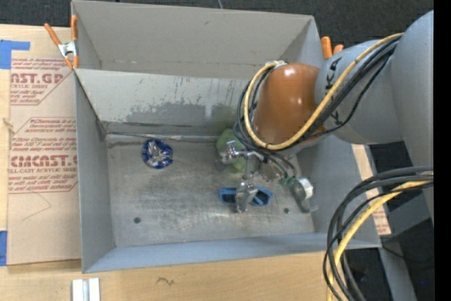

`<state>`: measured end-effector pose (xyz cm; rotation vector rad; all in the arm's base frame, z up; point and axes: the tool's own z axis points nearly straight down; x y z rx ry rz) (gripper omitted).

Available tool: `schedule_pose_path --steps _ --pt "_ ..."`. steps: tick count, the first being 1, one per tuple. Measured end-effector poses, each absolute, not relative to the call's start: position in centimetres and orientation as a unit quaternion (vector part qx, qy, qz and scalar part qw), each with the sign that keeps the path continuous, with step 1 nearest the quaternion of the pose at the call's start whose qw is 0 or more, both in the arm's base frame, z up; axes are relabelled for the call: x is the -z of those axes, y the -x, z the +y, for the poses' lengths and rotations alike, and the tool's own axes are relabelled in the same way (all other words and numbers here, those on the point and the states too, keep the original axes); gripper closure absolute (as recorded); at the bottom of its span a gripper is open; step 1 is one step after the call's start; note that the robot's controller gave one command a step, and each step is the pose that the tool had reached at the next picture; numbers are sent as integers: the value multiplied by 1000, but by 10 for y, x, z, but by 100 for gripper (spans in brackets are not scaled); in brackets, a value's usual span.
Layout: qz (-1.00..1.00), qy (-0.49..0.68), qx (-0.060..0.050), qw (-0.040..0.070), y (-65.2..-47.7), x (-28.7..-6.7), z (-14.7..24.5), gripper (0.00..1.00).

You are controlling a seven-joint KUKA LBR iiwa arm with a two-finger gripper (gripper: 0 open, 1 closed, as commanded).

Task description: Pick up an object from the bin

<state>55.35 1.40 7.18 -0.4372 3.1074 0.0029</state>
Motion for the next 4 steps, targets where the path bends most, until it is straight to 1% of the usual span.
schedule_pose_path --steps 1,2,3,4 --pt "998 66 0 0 -519 -100 -22 0" --pt "999 40 -1 0 -507 -99 -25 0" --pt "999 -35 -1 3 -492 -71 -25 0" --pt "999 -35 -1 2 -493 -72 -25 0"
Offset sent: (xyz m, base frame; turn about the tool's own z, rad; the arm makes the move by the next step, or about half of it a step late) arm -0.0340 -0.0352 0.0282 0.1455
